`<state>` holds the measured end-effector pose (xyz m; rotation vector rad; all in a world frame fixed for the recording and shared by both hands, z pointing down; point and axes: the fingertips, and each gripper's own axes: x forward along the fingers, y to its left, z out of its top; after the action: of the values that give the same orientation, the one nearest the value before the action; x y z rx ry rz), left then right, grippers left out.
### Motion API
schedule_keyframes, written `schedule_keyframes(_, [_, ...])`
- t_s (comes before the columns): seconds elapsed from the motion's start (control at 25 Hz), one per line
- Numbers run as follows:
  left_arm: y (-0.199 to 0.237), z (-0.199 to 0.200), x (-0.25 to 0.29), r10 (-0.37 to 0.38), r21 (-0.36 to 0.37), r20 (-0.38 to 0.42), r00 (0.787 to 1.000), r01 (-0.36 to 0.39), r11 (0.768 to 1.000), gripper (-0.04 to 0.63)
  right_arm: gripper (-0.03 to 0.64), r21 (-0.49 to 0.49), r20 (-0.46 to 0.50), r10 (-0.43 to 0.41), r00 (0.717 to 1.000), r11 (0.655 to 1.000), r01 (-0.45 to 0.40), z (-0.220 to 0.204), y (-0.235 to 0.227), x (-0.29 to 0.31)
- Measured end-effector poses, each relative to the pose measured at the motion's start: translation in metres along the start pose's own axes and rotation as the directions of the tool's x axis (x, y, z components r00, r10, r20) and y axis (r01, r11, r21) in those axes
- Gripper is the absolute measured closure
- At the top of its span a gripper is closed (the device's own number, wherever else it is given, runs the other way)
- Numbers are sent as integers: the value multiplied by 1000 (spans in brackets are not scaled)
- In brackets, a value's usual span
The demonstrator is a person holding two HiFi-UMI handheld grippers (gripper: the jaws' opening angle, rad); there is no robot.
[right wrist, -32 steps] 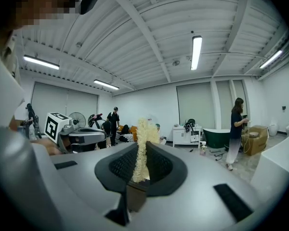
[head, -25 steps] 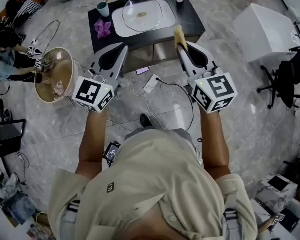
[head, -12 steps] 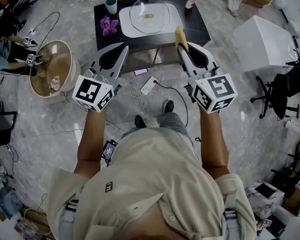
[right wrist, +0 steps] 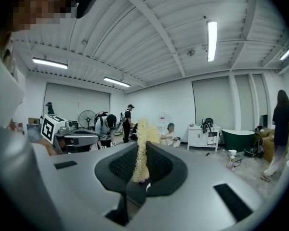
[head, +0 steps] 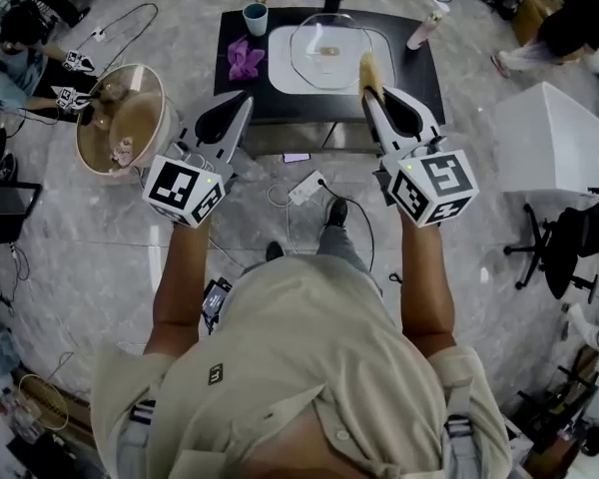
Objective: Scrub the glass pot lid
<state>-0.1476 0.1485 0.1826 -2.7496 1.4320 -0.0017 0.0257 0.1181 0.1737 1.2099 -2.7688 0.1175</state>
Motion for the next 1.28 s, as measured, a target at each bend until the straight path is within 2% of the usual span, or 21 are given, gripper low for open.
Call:
schedule_keyframes(0.24, [20,-11,57,86,15,-52,995,-85,996,581,572,29,-7,105,994,994,-105,-6,-58,53])
schedule_keyframes(0.68, [18,-22,144,209,27,-114,971,-207,978,581,573,81,1,250,968,965,-250,-12,-152,99])
schedule_keyframes(0.92, [13,-30,178,235,35,-146,961,-233,972,581,573,100,7,271,963,958,-270,-19,-192,106])
schedule_keyframes(1.08, [11,-31,194,221,46,-153,963,-216,975,581,574,114,3,268,963,957,-266,-24,-205,104])
schedule_keyframes(1.28, [16,-29,210,196,48,-143,970,-191,980,581,572,110,3,224,975,969,-222,-22,-218,100])
